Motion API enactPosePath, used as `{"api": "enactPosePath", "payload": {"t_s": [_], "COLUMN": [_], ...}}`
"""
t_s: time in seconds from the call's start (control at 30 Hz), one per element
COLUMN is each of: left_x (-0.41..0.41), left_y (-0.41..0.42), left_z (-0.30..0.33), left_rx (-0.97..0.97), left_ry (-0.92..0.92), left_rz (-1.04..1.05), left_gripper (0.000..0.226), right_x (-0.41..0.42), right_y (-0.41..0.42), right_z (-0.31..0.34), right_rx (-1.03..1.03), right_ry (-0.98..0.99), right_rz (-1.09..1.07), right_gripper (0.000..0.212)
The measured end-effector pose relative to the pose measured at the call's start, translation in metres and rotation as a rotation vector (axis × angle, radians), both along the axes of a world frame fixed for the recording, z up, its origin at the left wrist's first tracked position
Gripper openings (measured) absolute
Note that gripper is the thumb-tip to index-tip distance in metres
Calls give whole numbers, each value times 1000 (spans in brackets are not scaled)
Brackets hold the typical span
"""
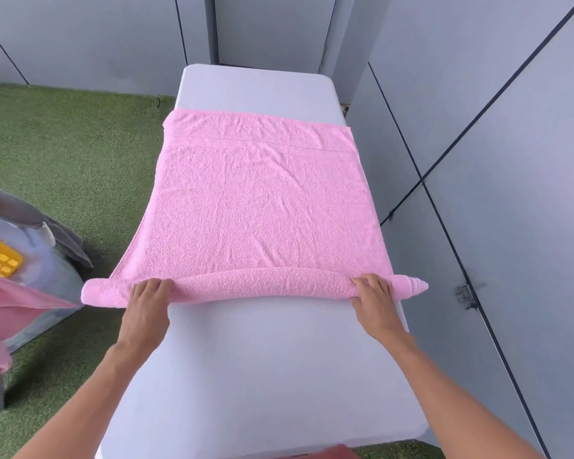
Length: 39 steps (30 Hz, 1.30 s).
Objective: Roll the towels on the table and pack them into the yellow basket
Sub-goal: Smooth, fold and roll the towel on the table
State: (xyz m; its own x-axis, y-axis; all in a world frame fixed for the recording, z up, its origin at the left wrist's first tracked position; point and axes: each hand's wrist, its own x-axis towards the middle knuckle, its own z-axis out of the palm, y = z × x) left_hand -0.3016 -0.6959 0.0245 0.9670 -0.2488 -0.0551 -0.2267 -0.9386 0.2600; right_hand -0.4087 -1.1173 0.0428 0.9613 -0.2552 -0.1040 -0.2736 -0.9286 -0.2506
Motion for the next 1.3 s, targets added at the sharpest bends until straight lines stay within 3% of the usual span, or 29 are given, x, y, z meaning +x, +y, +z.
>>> {"api": "enactPosePath", "payload": {"t_s": [0.1, 0.2, 0.3, 0.37, 0.43, 0.57, 0.63, 0.7, 0.8, 0.97, 1.1, 1.2, 1.23, 1.3], "left_x": [6, 3, 4, 10, 11, -8, -25, -39, -43, -17, -7, 1, 5, 14], "left_y": [12, 17, 15, 13, 11, 8, 6, 4, -1, -3, 12, 20, 21, 20], "left_z": [6, 16, 24, 29, 35, 28, 19, 9, 2, 9, 17, 26, 30, 36], "left_rx": [43, 147, 98, -89, -217, 18, 29, 22, 116, 146, 164, 160, 105, -30], "left_ry": [137, 326, 472, 458, 267, -116, -184, -206, -135, -28, 193, 412, 465, 493], "left_rz": [-16, -86, -36, 81, 183, 62, -6, -27, -60, -21, -31, -50, -25, 55], "left_gripper": [41, 40, 46, 50, 42, 16, 15, 29, 61, 40, 21, 32, 37, 41], "right_x": [-7, -12, -1, 7, 9, -7, -22, -31, -22, 4, 2, 11, 16, 21], "right_y": [-9, -13, -16, -17, -9, 20, 29, 31, 25, 7, 1, -5, -7, -7], "right_z": [6, 19, 27, 24, 18, 12, -1, -16, -22, -2, 15, 29, 31, 30], "right_rx": [-17, -6, 180, 274, 192, -225, -185, -102, -61, -58, -22, 139, 195, 279], "right_ry": [127, 398, 601, 497, 243, -141, -142, -91, -5, 79, 394, 662, 687, 552], "right_rz": [83, 118, 36, -66, -174, -155, -99, -15, 43, 93, 167, 140, 102, -13], "right_gripper": [37, 29, 21, 37, 44, 17, 32, 50, 62, 41, 35, 34, 38, 48]}}
